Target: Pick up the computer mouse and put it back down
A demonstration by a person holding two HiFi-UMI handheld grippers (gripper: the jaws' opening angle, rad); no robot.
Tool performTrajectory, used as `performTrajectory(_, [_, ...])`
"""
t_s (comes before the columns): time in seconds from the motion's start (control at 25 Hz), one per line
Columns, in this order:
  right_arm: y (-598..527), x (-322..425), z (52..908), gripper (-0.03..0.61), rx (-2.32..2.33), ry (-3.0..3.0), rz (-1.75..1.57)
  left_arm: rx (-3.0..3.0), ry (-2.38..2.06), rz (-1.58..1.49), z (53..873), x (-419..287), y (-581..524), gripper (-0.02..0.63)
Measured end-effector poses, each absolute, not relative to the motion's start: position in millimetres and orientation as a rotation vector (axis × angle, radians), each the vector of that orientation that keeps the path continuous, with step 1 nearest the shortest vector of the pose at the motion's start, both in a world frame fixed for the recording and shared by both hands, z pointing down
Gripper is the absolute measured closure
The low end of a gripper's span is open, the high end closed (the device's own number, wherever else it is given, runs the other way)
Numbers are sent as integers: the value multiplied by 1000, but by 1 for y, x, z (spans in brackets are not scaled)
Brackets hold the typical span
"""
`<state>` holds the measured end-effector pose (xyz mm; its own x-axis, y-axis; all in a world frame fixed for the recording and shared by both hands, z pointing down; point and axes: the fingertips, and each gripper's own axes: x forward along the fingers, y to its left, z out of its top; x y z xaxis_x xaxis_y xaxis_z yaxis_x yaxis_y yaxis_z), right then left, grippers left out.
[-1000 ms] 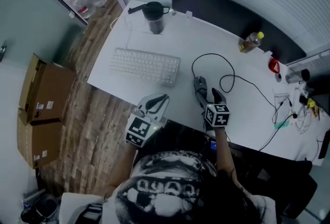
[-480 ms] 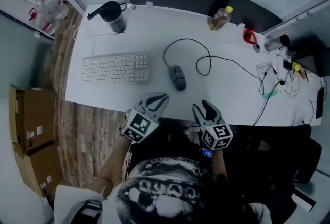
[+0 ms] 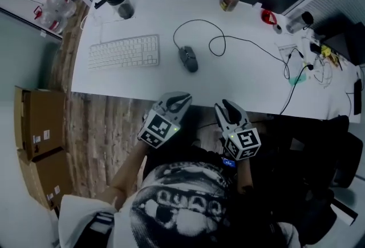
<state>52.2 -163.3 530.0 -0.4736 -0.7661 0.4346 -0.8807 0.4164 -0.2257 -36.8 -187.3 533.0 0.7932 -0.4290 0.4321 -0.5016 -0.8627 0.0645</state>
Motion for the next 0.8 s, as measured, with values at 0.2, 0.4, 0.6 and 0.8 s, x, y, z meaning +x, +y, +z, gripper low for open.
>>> performTrajectory(0.2, [-115,57,511,495,1410,-2485,529,2766,-828,586,526,-28,-128,597])
performTrajectory(0.4, [-67,52,495,517,1364,-2560,472,2767,-890,584,516,-26,-71,597])
performTrajectory(0.6, [-18,41,487,547,1323,-2620,430,2759,-981,578,508,-41,-24,597])
performTrajectory(0.8, [22,32,482,584,1297,-2665,396,2759,-1046,558,501,-49,18,597])
